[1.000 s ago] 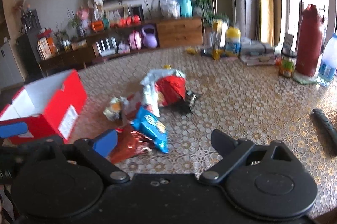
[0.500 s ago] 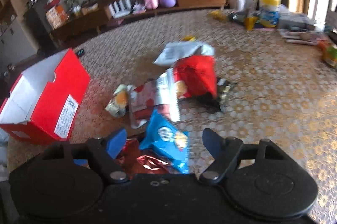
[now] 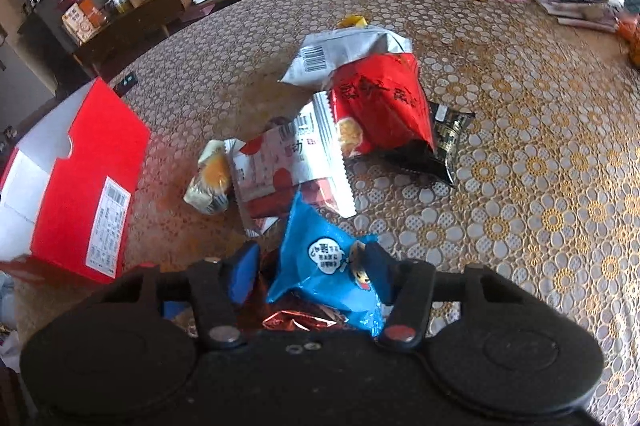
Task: Organize snacks
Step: 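Grasp the copper foil packet with the left tool while the right tool grasps the blue packet, then carry both packets over the red box and open both tools to drop them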
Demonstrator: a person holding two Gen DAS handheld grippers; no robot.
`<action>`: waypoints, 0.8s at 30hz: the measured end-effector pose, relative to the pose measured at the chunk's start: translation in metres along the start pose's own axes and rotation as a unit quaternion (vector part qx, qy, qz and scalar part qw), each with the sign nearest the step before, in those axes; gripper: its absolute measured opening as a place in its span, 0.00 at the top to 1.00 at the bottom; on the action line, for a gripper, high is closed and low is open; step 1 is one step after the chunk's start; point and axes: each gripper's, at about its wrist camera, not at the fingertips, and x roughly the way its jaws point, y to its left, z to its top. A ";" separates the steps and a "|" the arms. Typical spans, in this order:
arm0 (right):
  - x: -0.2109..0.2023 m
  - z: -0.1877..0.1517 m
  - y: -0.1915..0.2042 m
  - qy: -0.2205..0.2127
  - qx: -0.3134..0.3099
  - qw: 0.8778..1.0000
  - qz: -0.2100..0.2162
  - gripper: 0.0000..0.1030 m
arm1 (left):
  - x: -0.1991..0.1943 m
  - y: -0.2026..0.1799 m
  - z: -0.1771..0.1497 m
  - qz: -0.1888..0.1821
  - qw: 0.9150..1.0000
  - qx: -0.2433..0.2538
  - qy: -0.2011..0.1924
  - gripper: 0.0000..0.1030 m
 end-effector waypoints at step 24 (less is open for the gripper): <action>-0.059 -0.023 -0.005 -0.045 0.000 0.999 0.028 0.87 | -0.045 0.032 0.000 -0.007 0.998 -0.060 -0.012 0.74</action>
